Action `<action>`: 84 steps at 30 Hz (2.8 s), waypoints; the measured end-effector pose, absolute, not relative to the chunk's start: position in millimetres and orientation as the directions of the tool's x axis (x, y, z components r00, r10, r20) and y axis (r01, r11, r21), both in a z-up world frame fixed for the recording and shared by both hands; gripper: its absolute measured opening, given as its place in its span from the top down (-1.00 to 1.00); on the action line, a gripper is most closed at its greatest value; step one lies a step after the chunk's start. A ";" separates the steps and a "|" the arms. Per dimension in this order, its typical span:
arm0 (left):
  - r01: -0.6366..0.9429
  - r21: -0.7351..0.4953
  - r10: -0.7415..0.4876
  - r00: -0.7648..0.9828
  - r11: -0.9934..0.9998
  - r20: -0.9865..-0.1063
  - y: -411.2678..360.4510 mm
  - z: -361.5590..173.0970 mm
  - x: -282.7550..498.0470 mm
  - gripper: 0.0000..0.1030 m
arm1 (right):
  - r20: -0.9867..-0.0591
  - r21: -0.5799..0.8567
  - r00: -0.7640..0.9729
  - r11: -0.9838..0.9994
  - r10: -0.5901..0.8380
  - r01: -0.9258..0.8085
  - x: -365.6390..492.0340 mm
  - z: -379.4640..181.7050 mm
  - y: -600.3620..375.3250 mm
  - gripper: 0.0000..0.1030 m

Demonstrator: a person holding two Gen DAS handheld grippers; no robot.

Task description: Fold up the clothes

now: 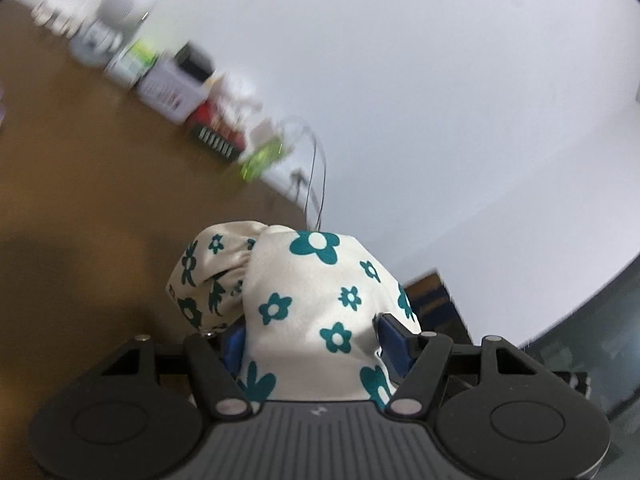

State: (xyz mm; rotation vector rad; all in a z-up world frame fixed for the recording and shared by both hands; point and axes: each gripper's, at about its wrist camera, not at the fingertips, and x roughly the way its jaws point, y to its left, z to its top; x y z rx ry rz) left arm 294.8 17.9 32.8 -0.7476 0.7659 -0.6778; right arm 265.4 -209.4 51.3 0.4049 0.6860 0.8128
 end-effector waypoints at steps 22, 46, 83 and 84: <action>-0.001 -0.900 -0.653 0.689 0.436 -0.316 -12.4 -72.2 537.8 -0.20 | -0.521 0.405 0.578 0.778 0.628 -0.481 547.5 -10.3 -140.6 0.26; 0.188 -0.195 -0.256 0.865 0.963 -0.431 -65.1 -6.1 500.0 0.28 | -0.378 0.280 0.723 0.816 0.578 -0.505 526.3 -30.0 -113.1 0.31; 0.070 -0.108 -0.099 0.950 0.992 -0.297 -27.3 -4.7 337.9 -1.00 | -0.203 0.202 0.811 0.834 0.549 -0.514 405.7 -25.8 -145.3 -0.99; 0.074 -0.102 -0.102 0.947 0.992 -0.305 -26.7 -6.2 329.2 -1.00 | -0.205 0.203 0.815 0.838 0.542 -0.506 396.7 -27.0 -148.7 -0.99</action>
